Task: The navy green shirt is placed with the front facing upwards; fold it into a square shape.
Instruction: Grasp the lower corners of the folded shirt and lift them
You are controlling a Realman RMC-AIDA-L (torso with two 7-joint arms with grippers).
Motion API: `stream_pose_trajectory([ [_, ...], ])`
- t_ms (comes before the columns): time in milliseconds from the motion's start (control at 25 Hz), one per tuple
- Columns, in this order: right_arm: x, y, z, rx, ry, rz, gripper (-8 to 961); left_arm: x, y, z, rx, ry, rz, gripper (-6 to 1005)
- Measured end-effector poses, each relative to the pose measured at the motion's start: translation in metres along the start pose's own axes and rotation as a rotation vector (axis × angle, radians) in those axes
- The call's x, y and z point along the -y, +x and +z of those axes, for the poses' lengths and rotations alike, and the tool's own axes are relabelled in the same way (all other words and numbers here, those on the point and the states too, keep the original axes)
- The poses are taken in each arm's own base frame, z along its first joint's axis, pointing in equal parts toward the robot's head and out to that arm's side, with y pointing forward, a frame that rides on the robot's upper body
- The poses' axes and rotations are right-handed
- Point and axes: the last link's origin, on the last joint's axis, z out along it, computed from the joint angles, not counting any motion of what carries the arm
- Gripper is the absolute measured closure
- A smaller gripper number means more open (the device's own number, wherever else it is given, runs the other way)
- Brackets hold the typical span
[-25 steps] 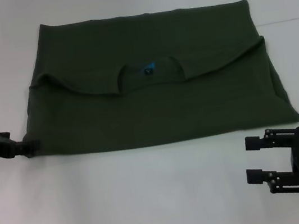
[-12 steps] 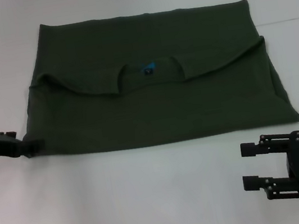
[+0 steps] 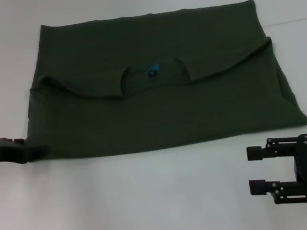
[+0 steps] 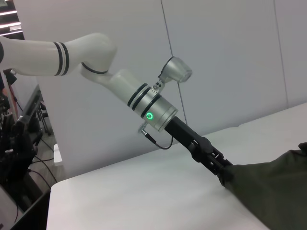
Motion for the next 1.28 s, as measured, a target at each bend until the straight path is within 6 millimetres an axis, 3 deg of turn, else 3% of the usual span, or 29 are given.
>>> stream_pose_trajectory([
  [160,0.000,0.000,-0.001,0.007,0.009,0.000,267,0.003,0.000,0.000,0.003,0.022,0.005,342],
  [800,0.003,0.000,-0.008,0.023,0.047,0.005,266,0.000,0.003,0.003,0.023,0.025,0.064,839],
  [920,0.012,0.000,-0.019,0.041,0.139,0.041,266,-0.001,0.004,0.003,0.018,0.025,0.065,961],
  [1120,0.039,0.006,-0.054,0.056,0.440,0.177,266,-0.004,0.007,0.005,0.009,0.015,0.073,961],
  [1280,0.053,0.014,-0.067,0.040,0.581,0.250,267,-0.010,0.014,0.005,-0.025,0.000,0.072,961],
])
